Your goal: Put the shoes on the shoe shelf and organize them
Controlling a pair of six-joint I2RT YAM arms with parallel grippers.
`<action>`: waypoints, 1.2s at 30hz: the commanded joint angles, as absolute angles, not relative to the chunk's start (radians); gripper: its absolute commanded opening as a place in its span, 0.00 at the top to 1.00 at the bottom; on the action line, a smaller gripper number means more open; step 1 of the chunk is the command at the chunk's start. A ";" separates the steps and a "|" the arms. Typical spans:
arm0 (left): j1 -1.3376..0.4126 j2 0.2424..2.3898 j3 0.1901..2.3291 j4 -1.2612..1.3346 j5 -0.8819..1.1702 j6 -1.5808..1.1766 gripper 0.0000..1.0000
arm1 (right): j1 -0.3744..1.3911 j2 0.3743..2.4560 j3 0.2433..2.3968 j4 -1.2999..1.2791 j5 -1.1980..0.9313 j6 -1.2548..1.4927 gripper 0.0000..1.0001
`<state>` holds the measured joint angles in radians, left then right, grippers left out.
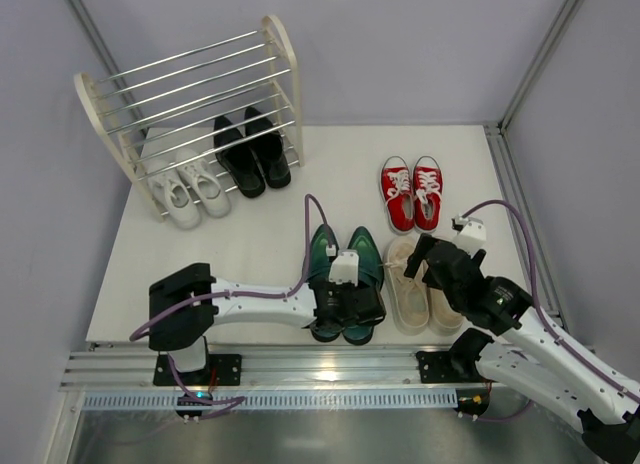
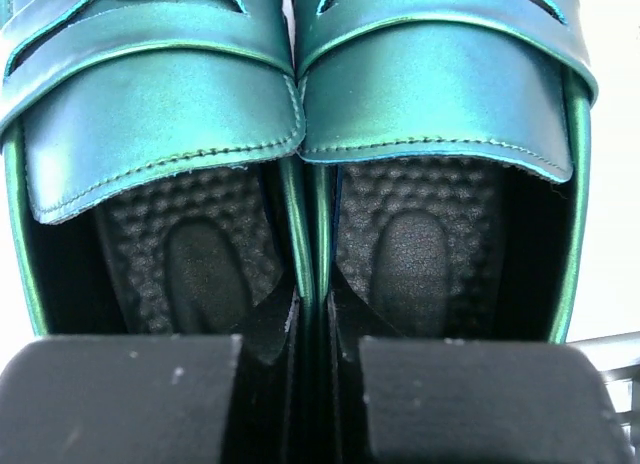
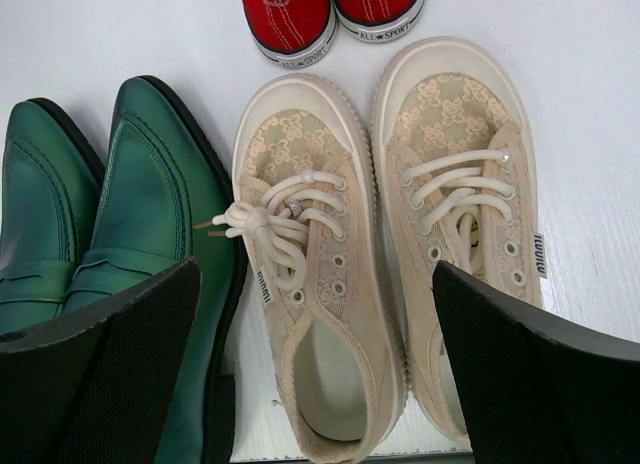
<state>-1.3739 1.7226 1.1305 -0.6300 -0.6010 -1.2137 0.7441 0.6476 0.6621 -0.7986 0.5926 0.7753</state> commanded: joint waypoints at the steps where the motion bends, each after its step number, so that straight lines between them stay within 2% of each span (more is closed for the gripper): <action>1: -1.370 1.744 1.115 -0.682 -0.647 -1.221 1.00 | 0.742 0.640 0.663 -0.787 0.594 0.761 0.02; 9: -1.333 1.519 1.154 -0.850 -0.948 -1.161 1.00 | 0.742 0.621 0.666 -0.793 0.589 0.739 0.02; 12: -1.266 1.395 1.135 -0.818 -1.000 -1.018 1.00 | 0.742 0.608 0.661 -0.793 0.589 0.733 0.02; 18: -1.039 1.168 1.100 -0.612 -0.954 -0.749 1.00 | 0.742 0.601 0.664 -0.779 0.571 0.715 0.01; 21: -0.926 1.138 1.153 -0.586 -0.925 -0.621 1.00 | 0.742 0.610 0.678 -0.772 0.563 0.696 0.01; 31: -0.491 1.258 1.341 -0.598 -0.623 -0.433 1.00 | 0.742 0.646 0.739 -0.749 0.535 0.647 0.01; 36: -0.347 1.324 1.414 -0.594 -0.505 -0.390 1.00 | 0.739 0.664 0.768 -0.764 0.534 0.623 0.01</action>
